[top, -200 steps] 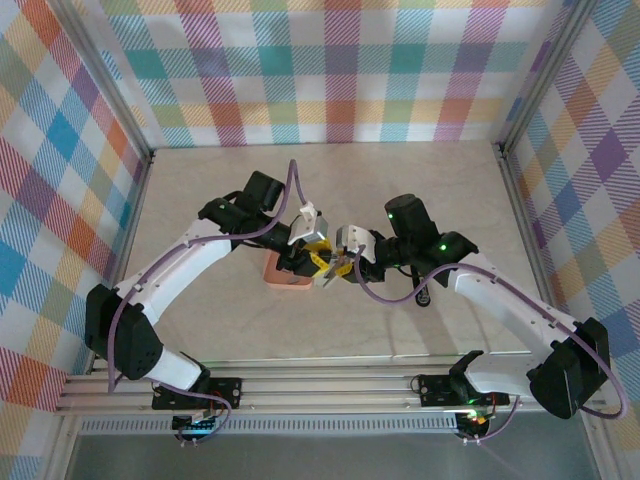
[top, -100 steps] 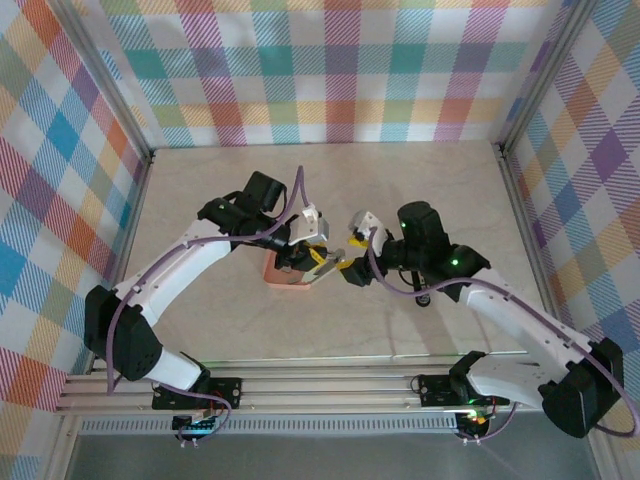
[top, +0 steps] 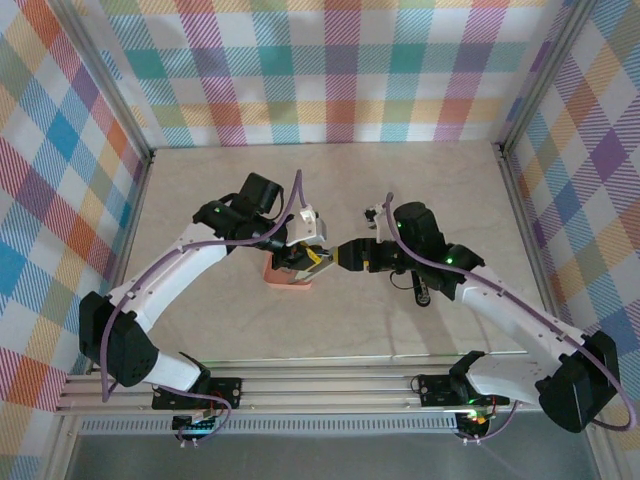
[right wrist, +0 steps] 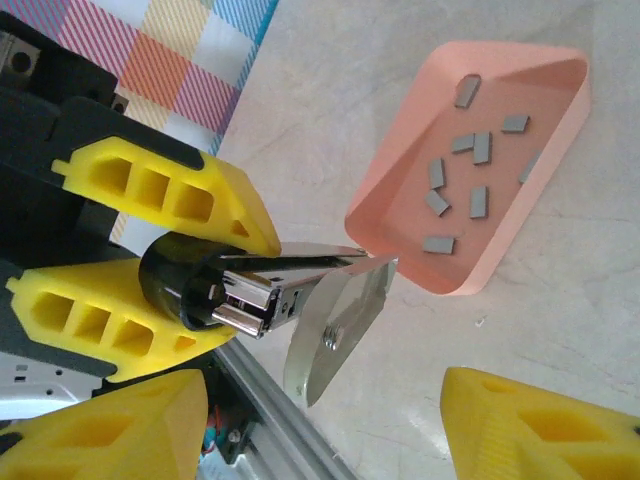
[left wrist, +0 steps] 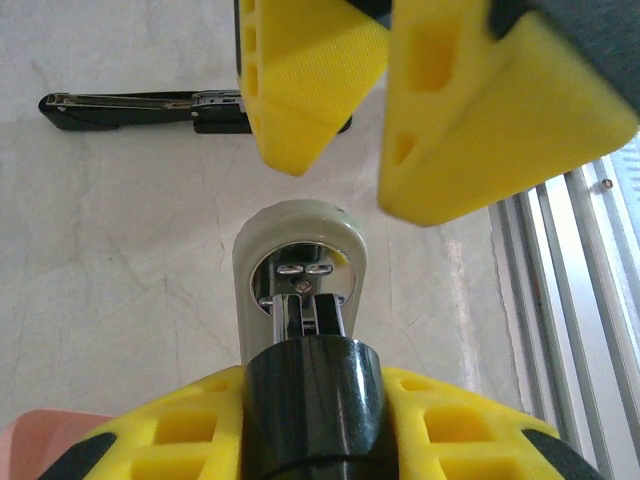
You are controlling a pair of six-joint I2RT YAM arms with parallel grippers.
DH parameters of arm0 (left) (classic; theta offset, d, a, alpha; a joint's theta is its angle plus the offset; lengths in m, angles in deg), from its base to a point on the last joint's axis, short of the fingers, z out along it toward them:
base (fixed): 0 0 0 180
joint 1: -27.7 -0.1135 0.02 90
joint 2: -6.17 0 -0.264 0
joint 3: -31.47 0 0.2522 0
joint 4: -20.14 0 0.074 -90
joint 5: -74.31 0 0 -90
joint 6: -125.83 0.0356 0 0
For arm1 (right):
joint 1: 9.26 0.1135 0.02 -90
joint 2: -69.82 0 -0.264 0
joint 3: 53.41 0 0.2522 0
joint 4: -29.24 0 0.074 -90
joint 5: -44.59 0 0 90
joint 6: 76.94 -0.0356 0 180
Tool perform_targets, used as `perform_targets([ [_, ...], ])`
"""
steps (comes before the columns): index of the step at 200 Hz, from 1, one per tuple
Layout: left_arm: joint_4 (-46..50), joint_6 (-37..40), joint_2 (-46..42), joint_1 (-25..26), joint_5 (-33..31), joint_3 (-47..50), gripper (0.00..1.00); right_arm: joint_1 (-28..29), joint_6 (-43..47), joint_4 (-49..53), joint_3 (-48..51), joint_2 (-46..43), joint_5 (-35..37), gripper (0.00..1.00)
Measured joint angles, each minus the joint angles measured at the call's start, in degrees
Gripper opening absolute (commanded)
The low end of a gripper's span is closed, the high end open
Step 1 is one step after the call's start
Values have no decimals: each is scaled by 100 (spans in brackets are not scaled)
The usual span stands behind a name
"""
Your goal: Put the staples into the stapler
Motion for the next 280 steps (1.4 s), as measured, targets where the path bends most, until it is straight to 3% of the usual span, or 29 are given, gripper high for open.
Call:
perform_targets([
  [97, -232, -195, -98, 0, 83, 109, 0, -68, -586, -179, 17, 424, -210, 42],
  [129, -365, -372, -111, -74, 234, 138, 0, -511, -916, -573, 632, 240, -343, 38],
  [156, -442, -487, -122, -208, 442, 144, 0, -883, -1152, -595, 1172, 286, -238, 38],
  [280, -645, -1185, -376, -396, 533, 144, 0, -890, -1233, -1082, 1388, 1014, -48, 43],
])
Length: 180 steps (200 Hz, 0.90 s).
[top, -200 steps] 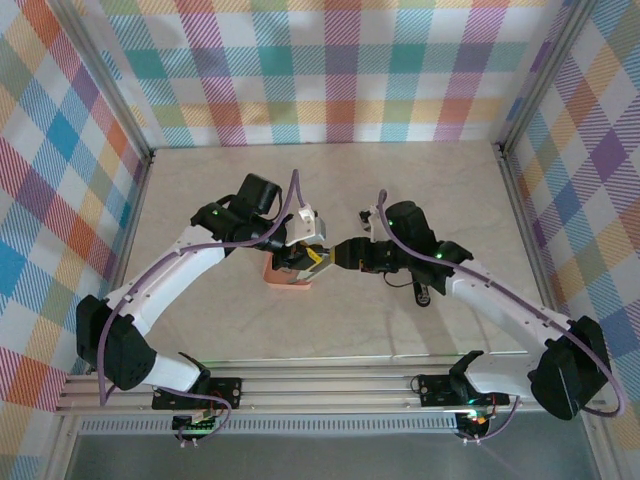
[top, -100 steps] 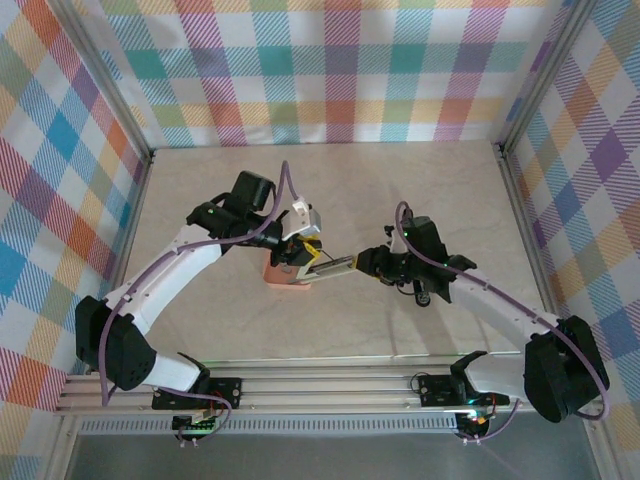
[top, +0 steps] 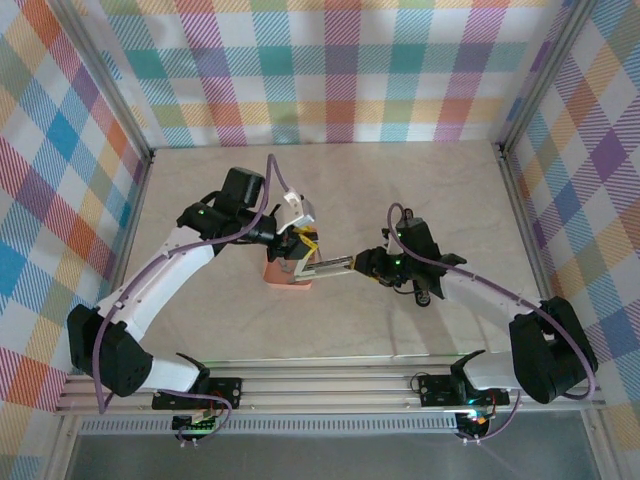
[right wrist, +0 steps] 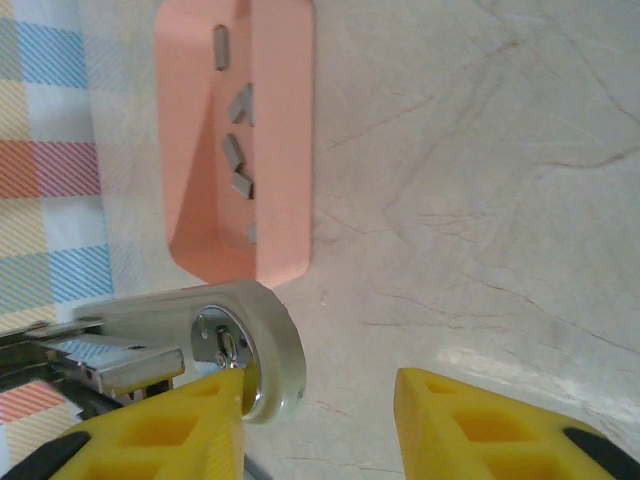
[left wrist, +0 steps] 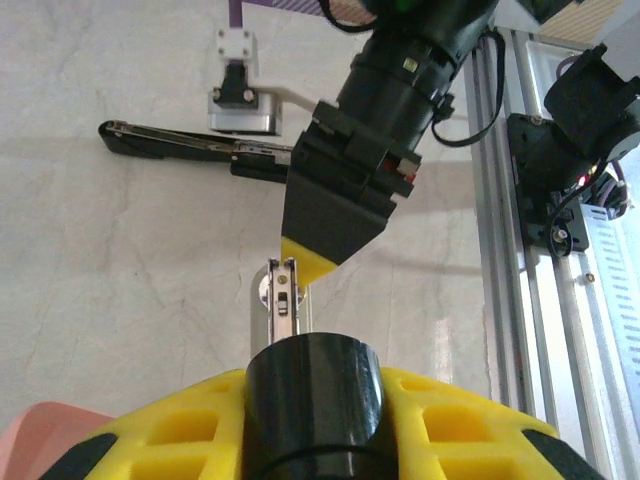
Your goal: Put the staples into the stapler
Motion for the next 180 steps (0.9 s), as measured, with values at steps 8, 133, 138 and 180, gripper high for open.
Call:
perform_targets([
  [8, -37, -28, -44, 0, 26, -2, 0, -2, 4, 7, 44, 20, 31, 44],
  [133, -382, -26, -184, 0, 83, -153, 0, 20, 946, 83, 90, -564, 203, 60],
  [138, -387, -33, -184, 0, 76, -153, 0, 31, 1064, 63, 90, -625, 208, 61],
  [180, -695, -472, -221, 0, -15, -87, 0, 299, 2618, -247, 90, -1209, 258, 65],
])
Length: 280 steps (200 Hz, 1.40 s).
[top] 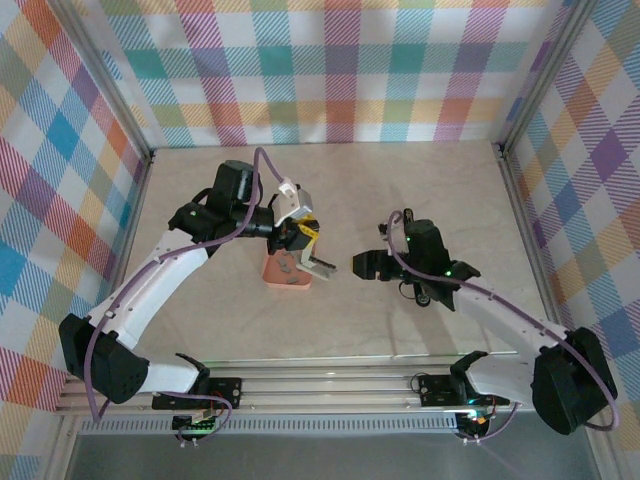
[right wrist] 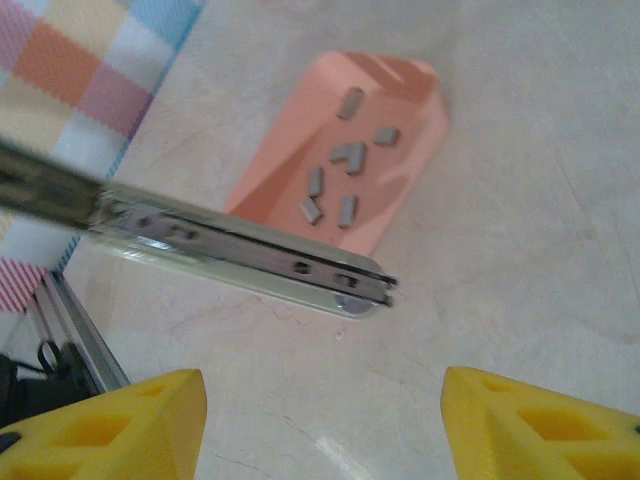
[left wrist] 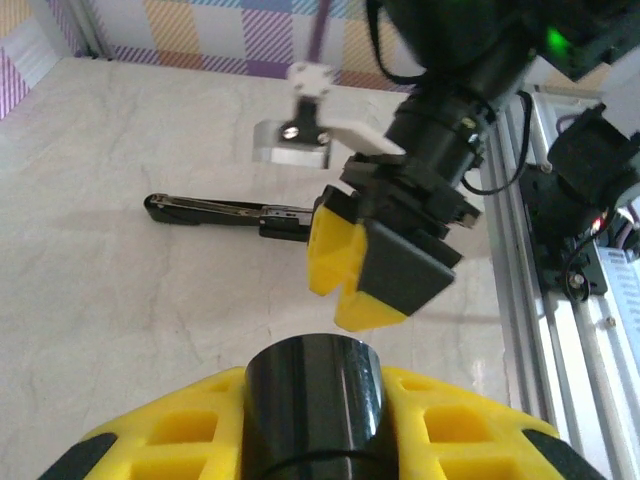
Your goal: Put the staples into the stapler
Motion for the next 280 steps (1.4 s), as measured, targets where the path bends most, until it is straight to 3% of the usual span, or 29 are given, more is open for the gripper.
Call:
perform_targets([
  [53, -1469, -955, -516, 0, 20, 824, 0, 131, 2946, 221, -540, -190, -487, 66],
  [113, -2691, -1792, -603, 2, 57, 1279, 0, 258, 4343, 389, -1182, 321, -774, 62],
  [153, -3259, -2175, -826, 2, 70, 1530, 0, 345, 4754, 435, -1362, 686, -848, 59],
  [238, -4011, -2739, -896, 9, -24, 1744, 0, 450, 4813, 345, -1504, 1099, -1062, 39],
  [280, -4138, -2883, -905, 9, -111, 1746, 0, 549, 4518, 26, -1405, 1099, -1038, 38],
])
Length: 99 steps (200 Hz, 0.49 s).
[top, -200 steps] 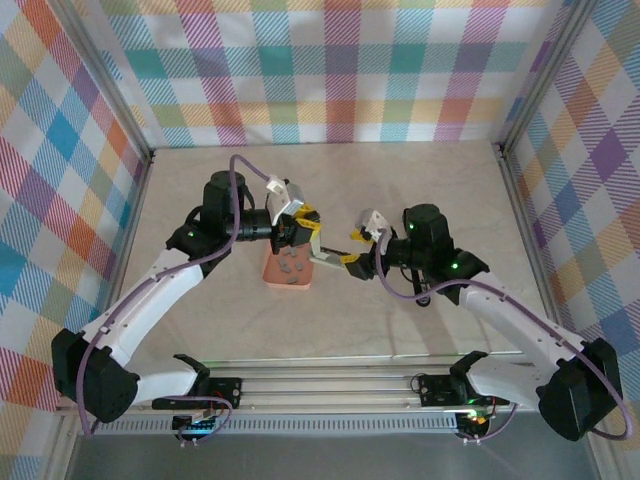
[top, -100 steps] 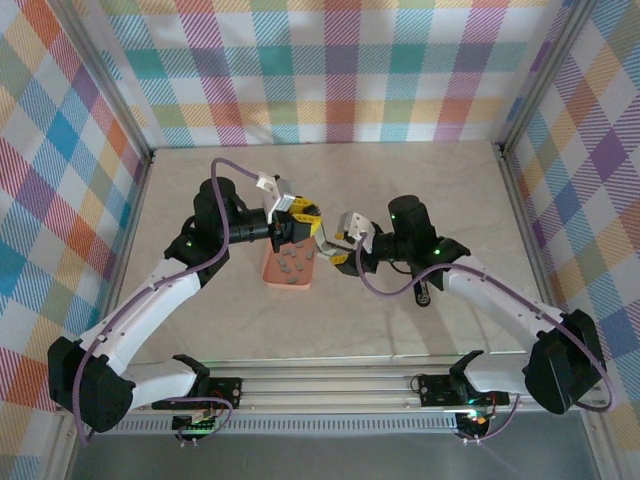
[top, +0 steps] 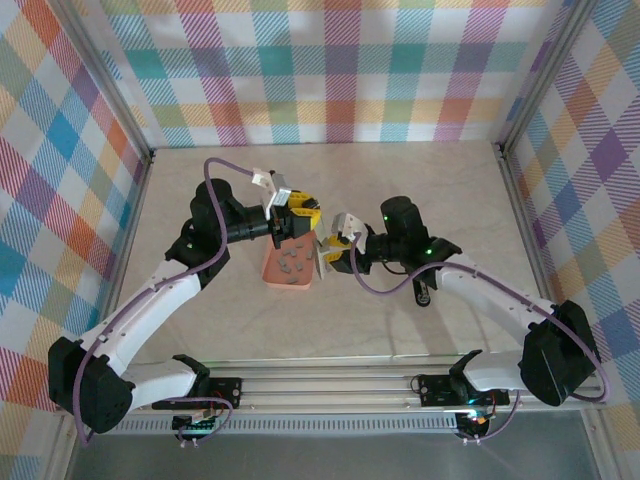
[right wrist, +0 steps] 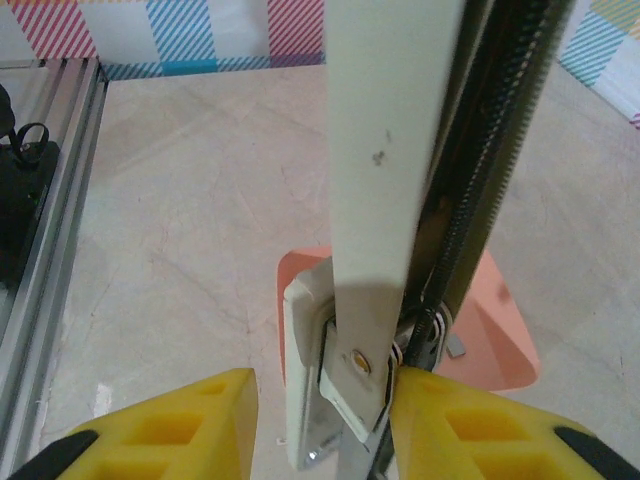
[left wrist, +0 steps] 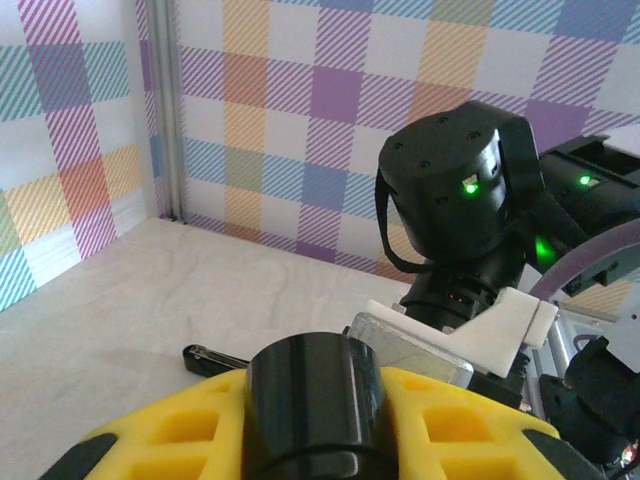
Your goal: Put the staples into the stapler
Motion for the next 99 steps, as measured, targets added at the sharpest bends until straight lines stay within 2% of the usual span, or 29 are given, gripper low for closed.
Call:
perform_targets([
  [99, -109, -15, 0, -2, -20, 4, 0, -2, -52, -114, 81, -227, 168, 52],
])
